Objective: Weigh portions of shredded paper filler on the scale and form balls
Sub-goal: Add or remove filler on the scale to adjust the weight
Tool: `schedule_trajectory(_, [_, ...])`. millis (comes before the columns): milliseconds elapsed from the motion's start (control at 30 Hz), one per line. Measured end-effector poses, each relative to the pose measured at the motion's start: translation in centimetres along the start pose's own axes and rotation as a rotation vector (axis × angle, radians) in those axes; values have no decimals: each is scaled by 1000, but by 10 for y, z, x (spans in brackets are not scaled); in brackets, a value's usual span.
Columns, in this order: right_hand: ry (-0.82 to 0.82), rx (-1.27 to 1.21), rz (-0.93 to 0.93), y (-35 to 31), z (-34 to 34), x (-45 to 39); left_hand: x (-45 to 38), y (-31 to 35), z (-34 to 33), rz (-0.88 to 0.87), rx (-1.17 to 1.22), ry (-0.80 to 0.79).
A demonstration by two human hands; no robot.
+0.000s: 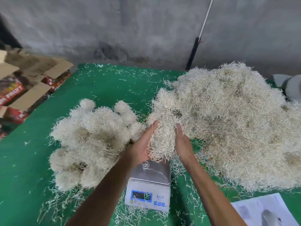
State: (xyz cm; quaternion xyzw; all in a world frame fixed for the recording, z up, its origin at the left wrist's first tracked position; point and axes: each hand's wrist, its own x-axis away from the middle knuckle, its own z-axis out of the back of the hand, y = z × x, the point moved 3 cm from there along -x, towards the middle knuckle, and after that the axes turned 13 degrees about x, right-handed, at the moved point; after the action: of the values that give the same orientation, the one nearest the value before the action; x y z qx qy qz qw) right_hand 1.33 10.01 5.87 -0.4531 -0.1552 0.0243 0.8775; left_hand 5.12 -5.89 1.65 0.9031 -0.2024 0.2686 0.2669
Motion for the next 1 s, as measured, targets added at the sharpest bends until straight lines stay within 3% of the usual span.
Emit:
schedule_trajectory(33, [-4,125,50,1,-4,6,3,-5,9,-124,-137,42])
schedule_trajectory(100, [-68,192,122,8,-13,11,-1,-6,25,-214,-215,126])
schedule_trajectory(233, [-288,-102,4,23,-25,14,12,4,44,-262,-458,392])
schedule_trajectory(333, [-188,-29,4,30,-34,10,16,9,53,-344,-714,529])
schedule_trajectory(400, [-162,111,19,37,-40,11,17,11,61,-533,-903,556])
schedule_trajectory(500, [-232,559,48,48,-41,19,24,8,78,-682,-1042,674])
schedule_trajectory(567, [-119,657,37,60,-33,17,27,5,88,-695,-1084,682])
schedule_trajectory(700, [98,569,55,73,-23,12,29,-1,92,-724,-1064,669])
schedule_trajectory(1000, [125,532,59,77,-26,15,34,-8,88,-725,-1119,582])
